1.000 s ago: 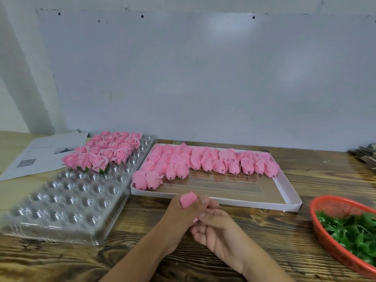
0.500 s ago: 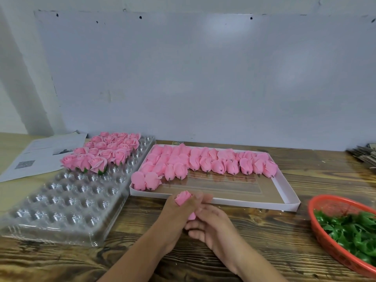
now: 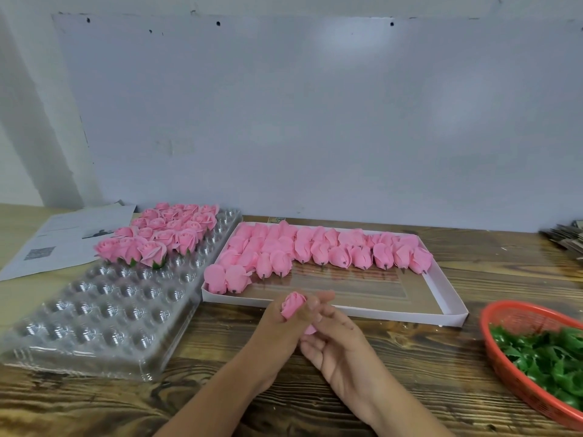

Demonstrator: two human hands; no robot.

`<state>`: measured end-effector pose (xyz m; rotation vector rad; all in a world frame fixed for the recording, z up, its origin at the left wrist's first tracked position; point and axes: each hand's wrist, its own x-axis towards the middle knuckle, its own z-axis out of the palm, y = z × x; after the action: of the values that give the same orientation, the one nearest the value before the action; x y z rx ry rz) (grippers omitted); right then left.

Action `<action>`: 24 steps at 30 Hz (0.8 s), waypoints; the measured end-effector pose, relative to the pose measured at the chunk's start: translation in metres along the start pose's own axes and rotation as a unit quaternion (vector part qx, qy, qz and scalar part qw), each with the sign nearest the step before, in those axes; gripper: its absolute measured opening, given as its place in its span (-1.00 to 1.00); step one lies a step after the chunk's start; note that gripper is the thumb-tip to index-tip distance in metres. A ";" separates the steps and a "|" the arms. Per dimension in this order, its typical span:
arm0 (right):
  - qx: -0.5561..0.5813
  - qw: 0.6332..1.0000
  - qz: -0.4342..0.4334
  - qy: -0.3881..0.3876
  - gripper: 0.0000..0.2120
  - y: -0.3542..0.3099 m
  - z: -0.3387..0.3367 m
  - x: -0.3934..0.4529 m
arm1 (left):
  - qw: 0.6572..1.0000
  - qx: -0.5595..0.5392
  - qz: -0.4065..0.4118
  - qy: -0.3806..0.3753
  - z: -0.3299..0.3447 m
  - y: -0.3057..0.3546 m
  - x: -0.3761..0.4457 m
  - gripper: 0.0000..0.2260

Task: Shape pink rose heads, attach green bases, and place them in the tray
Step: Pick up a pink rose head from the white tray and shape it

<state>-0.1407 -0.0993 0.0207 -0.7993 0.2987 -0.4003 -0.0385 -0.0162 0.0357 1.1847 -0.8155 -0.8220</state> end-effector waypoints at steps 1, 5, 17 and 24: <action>0.008 1.000 0.000 0.000 -0.68 -0.002 -0.001 0.001 | 1.000 0.008 0.003 0.000 0.000 -0.001 0.001 -0.66; -0.003 0.999 -0.010 0.037 -0.66 -0.005 -0.008 0.004 | 0.996 0.068 0.054 0.005 -0.005 -0.003 0.002 -0.83; -0.084 0.991 0.006 0.104 -0.88 -0.007 -0.013 0.008 | 0.977 0.188 0.089 0.046 -0.011 -0.013 0.001 -0.66; -0.092 0.990 0.006 0.105 -0.88 -0.007 -0.014 0.009 | 0.972 0.204 0.095 0.063 -0.010 -0.014 0.001 -0.63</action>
<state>-0.1401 -0.1165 0.0151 -0.9365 0.5426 -0.4505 -0.0308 -0.0149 0.0198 1.4764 -1.0053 -0.4252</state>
